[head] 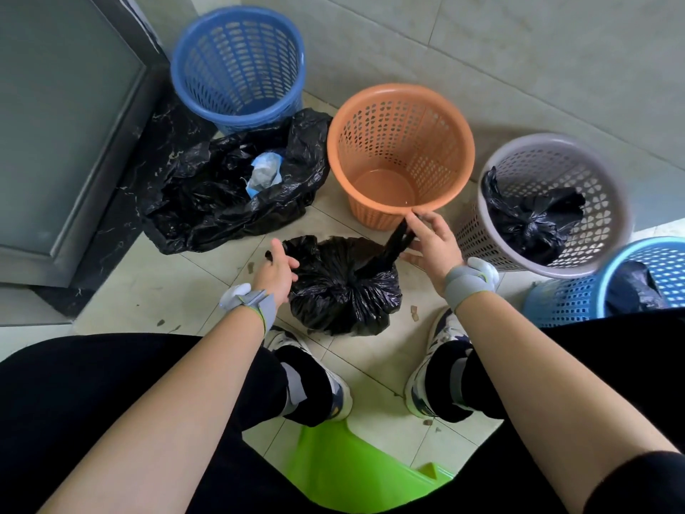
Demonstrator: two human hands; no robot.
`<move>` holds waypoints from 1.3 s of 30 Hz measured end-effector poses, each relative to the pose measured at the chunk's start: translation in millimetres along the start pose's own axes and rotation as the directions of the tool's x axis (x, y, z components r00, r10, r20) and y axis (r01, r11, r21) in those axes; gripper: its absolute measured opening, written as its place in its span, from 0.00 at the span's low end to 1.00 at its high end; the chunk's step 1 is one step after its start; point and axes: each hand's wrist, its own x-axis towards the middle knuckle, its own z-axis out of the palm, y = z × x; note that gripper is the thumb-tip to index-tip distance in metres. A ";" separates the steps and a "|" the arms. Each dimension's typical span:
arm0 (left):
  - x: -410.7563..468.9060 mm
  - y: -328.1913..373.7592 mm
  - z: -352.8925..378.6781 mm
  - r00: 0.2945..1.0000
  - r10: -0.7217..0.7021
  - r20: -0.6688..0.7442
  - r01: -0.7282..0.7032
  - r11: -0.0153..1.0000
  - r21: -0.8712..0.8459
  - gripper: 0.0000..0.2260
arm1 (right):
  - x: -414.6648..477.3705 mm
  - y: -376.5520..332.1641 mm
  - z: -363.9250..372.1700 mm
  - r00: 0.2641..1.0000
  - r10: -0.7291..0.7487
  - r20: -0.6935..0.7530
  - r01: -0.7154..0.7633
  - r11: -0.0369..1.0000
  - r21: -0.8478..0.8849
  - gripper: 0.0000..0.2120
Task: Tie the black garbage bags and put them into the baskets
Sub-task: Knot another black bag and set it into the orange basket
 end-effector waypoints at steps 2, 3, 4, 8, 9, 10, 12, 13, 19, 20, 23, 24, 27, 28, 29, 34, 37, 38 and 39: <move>0.3 3.3 -3.4 0.996 -0.081 0.035 0.080 0.996 0.028 0.33 | -4.0 0.1 2.9 0.992 0.028 0.122 -0.023 0.999 -0.040 0.33; 0.4 5.2 -4.4 0.989 -0.132 0.065 0.131 0.991 0.014 0.34 | -6.4 2.2 3.7 0.988 0.037 0.147 -0.012 0.986 -0.169 0.43; 1.1 7.0 -4.2 0.978 -0.186 0.090 0.191 0.981 -0.041 0.34 | -8.3 6.0 5.3 0.985 0.034 0.169 0.017 0.956 -0.294 0.51; -0.2 18.7 -3.5 0.931 -0.307 0.197 0.363 0.836 -0.411 0.30 | -17.4 29.2 25.1 0.973 -0.073 0.221 0.190 0.796 -0.574 0.78; -1.3 21.0 -1.9 0.937 -0.280 0.209 0.346 0.830 -0.438 0.29 | -18.8 35.9 29.8 0.969 -0.059 0.239 0.212 0.695 -0.687 0.80; -3.2 24.0 -0.6 0.944 -0.239 0.226 0.320 0.827 -0.462 0.28 | -19.3 40.8 32.7 0.964 -0.028 0.266 0.234 0.569 -0.788 0.80; -8.5 30.1 0.9 0.946 -0.158 0.283 0.283 0.826 -0.487 0.26 | -21.2 45.3 36.7 0.946 0.043 0.323 0.293 0.321 -0.901 0.78; -10.3 33.6 1.0 0.943 -0.121 0.311 0.267 0.832 -0.486 0.26 | -22.2 45.9 39.5 0.936 0.062 0.347 0.325 0.233 -0.917 0.77; -13.7 47.8 -8.8 0.938 0.003 0.347 0.180 0.850 -0.495 0.25 | -15.0 44.2 43.1 0.916 0.051 0.398 0.386 0.153 -0.910 0.46; -15.4 48.6 -9.7 0.940 0.008 0.340 0.167 0.859 -0.483 0.25 | -15.8 41.5 41.3 0.916 0.044 0.399 0.389 0.150 -0.909 0.40; -25.1 51.9 -11.1 0.960 0.022 0.279 0.109 0.889 -0.445 0.25 | -23.9 29.9 35.9 0.926 0.032 0.377 0.363 0.207 -0.908 0.28; -25.5 53.1 -11.8 0.967 0.031 0.254 0.089 0.890 -0.447 0.25 | -24.3 26.6 35.7 0.932 0.025 0.362 0.344 0.250 -0.905 0.25; -39.0 63.1 -18.1 0.985 0.106 0.139 -0.030 0.886 -0.462 0.25 | -36.9 6.6 31.4 0.958 -0.064 0.278 0.283 0.342 -0.896 0.21; -38.5 67.1 -20.6 0.987 0.125 0.101 -0.063 0.879 -0.473 0.25 | -34.9 0.6 30.4 0.961 -0.090 0.262 0.277 0.361 -0.890 0.20; -42.8 71.4 -24.7 0.988 0.143 0.058 -0.098 0.870 -0.483 0.24 | -39.9 -7.8 28.1 0.958 -0.131 0.255 0.286 0.388 -0.876 0.19; -57.3 89.3 -40.2 0.967 0.241 -0.082 -0.251 0.839 -0.483 0.18 | -67.9 -51.8 4.8 0.952 -0.242 0.187 0.299 0.603 -0.740 0.14; -72.2 103.1 -44.0 0.944 0.309 -0.113 -0.325 0.815 -0.480 0.18 | -82.8 -78.3 -2.8 0.934 -0.339 0.109 0.345 0.785 -0.514 0.10; -77.6 107.3 -44.7 0.936 0.330 -0.120 -0.345 0.804 -0.484 0.18 | -88.5 -85.8 -4.4 0.927 -0.367 0.075 0.360 0.816 -0.452 0.09; -85.6 111.7 -45.3 0.929 0.348 -0.125 -0.363 0.790 -0.494 0.17 | -94.3 -92.9 -7.9 0.918 -0.396 0.027 0.370 0.829 -0.420 0.08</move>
